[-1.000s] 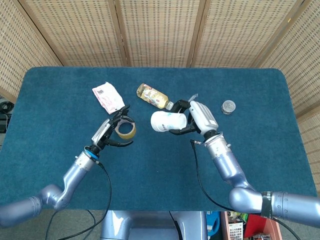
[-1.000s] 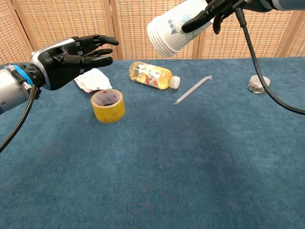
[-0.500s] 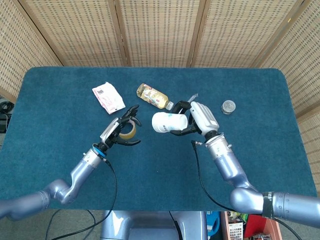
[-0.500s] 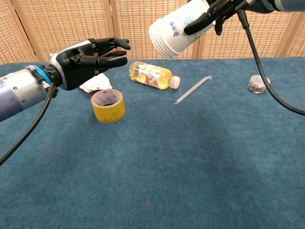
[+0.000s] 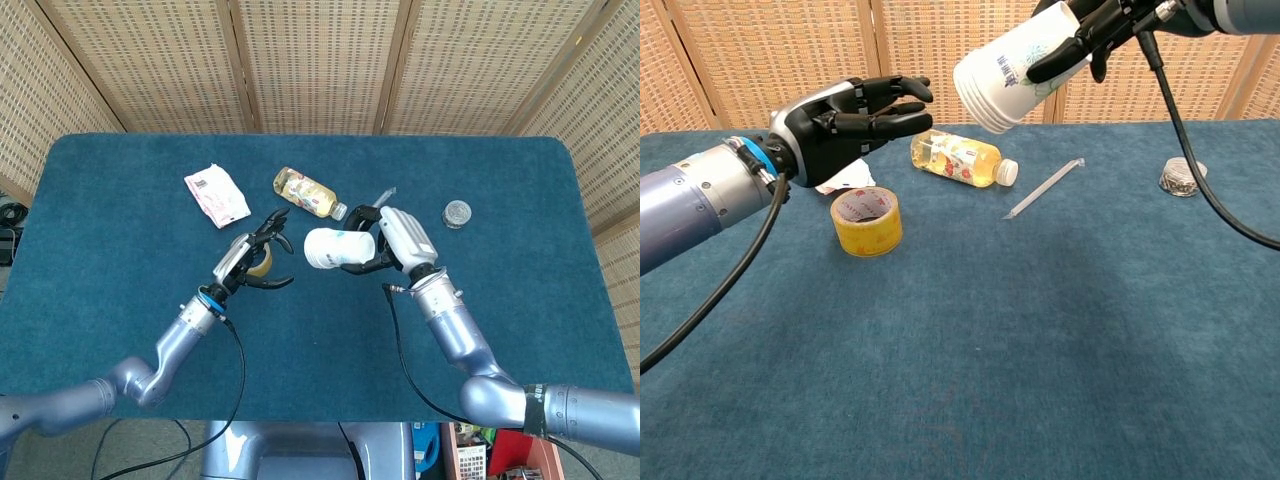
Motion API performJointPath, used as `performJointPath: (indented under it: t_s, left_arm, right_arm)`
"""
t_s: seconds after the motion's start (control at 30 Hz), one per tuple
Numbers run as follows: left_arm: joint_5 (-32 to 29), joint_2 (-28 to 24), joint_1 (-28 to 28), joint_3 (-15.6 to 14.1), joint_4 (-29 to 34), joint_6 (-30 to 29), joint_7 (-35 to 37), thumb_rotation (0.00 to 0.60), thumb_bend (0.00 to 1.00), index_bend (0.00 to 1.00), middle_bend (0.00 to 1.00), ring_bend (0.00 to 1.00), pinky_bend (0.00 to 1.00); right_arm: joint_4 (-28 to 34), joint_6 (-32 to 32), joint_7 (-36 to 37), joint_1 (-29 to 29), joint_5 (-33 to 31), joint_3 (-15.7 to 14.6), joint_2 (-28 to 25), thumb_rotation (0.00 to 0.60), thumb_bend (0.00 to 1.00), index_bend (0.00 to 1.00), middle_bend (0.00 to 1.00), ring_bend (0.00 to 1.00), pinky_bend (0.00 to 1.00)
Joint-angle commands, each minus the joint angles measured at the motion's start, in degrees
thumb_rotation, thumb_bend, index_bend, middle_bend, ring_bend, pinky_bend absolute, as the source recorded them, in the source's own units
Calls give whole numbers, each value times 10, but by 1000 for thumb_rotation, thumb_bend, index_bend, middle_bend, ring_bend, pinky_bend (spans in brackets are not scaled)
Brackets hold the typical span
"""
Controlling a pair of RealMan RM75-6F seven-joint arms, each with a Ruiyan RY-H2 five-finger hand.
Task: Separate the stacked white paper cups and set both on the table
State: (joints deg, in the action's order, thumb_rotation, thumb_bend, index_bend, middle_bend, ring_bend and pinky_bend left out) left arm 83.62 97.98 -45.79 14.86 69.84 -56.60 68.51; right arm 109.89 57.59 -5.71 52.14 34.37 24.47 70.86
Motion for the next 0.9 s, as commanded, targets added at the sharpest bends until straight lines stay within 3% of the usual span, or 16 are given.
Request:
performJointPath:
  t_s: [0.03,0.9]
  left_arm:
    - [-2,4,-3,0,-3,0,-2,600,232,493,0,0,0]
    - [-20,32,-34,8,-5,13,-23,600,283,493,0,0,0]
  right_arm:
    - [-1,0,-1,1,0,-1,0,600,148,698,600,449,666]
    - [13,1,1,-6,12,-10,-10,600,148,698,600,449,666]
